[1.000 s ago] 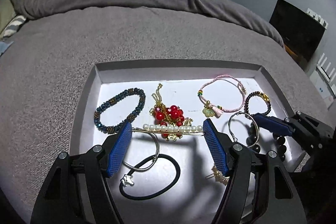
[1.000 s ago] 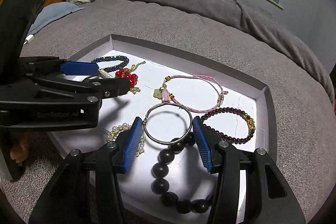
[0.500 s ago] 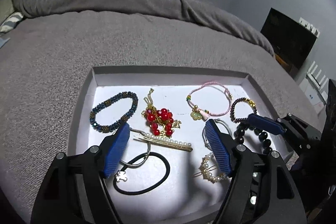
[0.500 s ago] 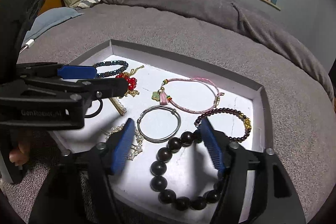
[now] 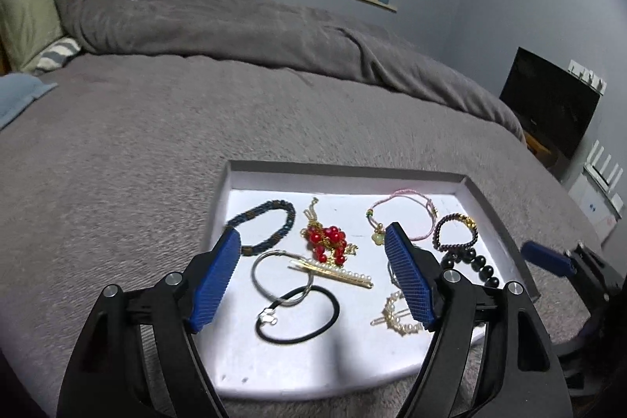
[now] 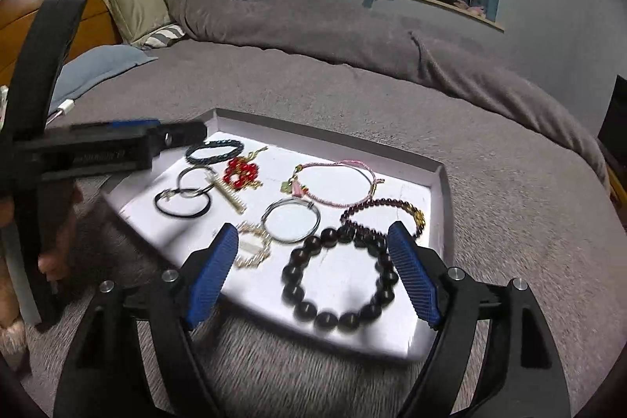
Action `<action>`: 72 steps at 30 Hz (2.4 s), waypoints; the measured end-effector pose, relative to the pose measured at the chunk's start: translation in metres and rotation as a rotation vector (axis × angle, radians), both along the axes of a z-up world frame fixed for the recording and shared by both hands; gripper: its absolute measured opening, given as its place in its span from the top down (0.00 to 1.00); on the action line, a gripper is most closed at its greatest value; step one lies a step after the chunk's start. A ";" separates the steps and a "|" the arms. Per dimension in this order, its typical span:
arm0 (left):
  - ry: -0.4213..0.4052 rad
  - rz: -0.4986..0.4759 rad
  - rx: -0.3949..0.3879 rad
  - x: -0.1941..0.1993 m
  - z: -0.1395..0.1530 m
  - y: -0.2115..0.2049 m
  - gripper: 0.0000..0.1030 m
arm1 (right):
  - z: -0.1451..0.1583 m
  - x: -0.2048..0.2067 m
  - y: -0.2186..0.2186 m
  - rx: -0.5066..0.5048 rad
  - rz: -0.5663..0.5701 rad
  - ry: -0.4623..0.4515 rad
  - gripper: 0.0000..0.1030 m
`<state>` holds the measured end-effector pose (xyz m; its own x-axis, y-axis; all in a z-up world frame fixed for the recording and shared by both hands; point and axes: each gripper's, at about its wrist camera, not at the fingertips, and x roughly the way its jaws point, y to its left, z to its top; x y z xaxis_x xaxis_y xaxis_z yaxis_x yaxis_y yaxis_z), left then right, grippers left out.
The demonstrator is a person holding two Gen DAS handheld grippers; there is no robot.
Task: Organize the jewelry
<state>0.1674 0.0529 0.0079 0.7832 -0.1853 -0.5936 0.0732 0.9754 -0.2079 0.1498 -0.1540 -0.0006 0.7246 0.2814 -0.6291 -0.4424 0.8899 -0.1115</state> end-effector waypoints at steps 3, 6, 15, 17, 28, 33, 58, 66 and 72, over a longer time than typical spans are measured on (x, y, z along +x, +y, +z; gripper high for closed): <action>-0.011 0.008 0.034 -0.014 0.006 0.001 0.26 | -0.002 -0.019 -0.005 0.006 -0.010 0.010 0.25; -0.008 0.013 0.075 -0.032 0.010 0.000 0.26 | -0.003 -0.036 -0.013 0.022 -0.029 0.020 0.25; 0.022 0.012 0.137 -0.106 0.005 0.005 0.16 | 0.004 -0.081 -0.028 0.111 -0.074 0.006 0.21; 0.029 0.016 0.160 -0.120 0.001 0.002 0.13 | 0.003 -0.088 -0.031 0.131 -0.097 0.007 0.18; -0.013 0.027 0.248 -0.148 -0.016 -0.022 0.08 | -0.015 -0.102 -0.036 0.175 -0.191 -0.033 0.05; -0.076 0.065 0.316 -0.140 -0.025 -0.029 0.08 | -0.022 -0.096 -0.035 0.156 -0.211 -0.046 0.05; -0.101 0.059 0.238 -0.142 -0.033 -0.024 0.07 | -0.026 -0.097 -0.034 0.145 -0.247 -0.074 0.05; -0.094 0.057 0.233 -0.141 -0.033 -0.023 0.07 | -0.027 -0.098 -0.033 0.143 -0.246 -0.073 0.05; -0.092 0.056 0.233 -0.140 -0.034 -0.023 0.07 | -0.027 -0.098 -0.033 0.143 -0.247 -0.073 0.05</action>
